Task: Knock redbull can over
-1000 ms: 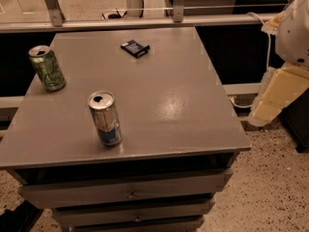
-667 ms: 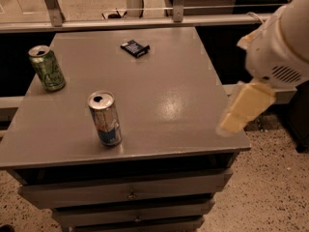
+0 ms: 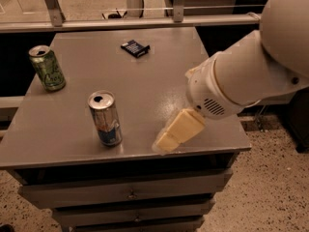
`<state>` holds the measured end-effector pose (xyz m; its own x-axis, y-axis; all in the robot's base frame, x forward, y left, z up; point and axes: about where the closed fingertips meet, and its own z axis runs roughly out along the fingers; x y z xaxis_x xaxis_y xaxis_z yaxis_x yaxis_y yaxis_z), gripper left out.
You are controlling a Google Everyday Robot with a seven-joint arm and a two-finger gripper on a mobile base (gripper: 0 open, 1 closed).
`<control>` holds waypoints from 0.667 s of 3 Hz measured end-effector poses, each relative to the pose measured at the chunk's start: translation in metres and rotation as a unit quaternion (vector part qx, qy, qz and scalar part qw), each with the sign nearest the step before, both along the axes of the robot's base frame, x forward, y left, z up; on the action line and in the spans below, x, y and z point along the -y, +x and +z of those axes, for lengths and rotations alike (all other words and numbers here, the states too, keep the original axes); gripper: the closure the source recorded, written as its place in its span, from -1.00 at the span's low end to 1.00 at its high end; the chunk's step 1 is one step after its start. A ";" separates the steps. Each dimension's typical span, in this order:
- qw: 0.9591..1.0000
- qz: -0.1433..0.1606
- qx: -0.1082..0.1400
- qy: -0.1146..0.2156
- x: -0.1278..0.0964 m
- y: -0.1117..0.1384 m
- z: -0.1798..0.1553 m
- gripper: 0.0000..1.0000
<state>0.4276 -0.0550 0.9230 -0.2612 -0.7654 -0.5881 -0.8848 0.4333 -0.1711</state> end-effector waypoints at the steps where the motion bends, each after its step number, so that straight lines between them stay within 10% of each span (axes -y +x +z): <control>1: 0.996 0.018 0.001 0.084 -0.054 0.014 -0.024 -1.00; 2: 0.992 0.024 0.008 0.122 -0.081 0.026 -0.032 -1.00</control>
Offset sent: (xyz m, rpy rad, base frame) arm 0.0427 0.1096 -0.0424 0.3429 -0.0286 0.0575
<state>0.4538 0.0258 0.8913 -0.2173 -0.6102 -0.7618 -0.9032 0.4216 -0.0800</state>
